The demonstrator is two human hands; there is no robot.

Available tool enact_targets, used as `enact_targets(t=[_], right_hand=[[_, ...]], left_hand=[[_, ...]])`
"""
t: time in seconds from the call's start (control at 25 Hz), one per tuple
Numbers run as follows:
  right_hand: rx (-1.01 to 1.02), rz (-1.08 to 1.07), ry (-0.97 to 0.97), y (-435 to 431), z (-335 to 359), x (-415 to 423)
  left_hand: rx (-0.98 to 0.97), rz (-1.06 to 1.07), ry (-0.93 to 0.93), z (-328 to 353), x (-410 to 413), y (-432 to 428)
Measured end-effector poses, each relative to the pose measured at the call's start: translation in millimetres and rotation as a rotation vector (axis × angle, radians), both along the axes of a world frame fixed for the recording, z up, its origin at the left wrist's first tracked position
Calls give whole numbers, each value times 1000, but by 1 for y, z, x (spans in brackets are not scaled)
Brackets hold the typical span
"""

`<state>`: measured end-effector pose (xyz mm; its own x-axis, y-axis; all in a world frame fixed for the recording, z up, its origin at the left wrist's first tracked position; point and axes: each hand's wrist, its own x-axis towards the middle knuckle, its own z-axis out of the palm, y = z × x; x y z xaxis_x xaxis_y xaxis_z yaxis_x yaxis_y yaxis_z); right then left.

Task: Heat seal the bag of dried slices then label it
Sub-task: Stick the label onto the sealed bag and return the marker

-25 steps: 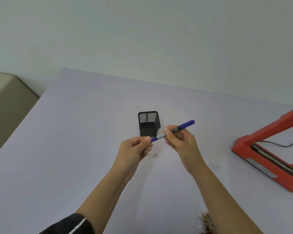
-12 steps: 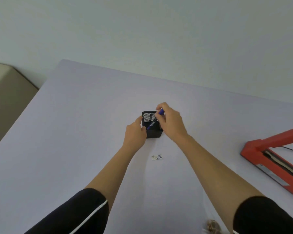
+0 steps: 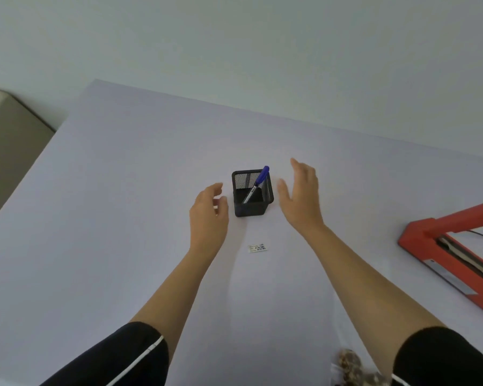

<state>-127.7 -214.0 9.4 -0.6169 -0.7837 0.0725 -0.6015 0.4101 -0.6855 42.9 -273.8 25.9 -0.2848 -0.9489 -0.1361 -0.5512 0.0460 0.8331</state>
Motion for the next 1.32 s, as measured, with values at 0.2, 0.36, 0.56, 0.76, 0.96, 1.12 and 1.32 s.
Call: enact_targets(t=[0.2, 0.36, 0.56, 0.76, 0.96, 1.12, 1.32], right_hand=[[101, 71, -51, 76, -50, 20], [271, 293, 89, 87, -71, 41], [260, 265, 49, 78, -66, 47], [225, 263, -72, 75, -64, 49], [159, 64, -532, 74, -46, 55], [92, -24, -729, 75, -33, 62], [27, -45, -842, 74, -20, 64]], left_hand=[[52, -160, -170, -57, 30, 40], [1, -315, -234, -79, 22, 58], [-86, -317, -256, -88, 15, 64], [-23, -283, -209, -81, 10, 65], [146, -254, -99, -60, 17, 59], [154, -175, 7, -45, 25, 61], [56, -136, 56, -41, 28, 72]])
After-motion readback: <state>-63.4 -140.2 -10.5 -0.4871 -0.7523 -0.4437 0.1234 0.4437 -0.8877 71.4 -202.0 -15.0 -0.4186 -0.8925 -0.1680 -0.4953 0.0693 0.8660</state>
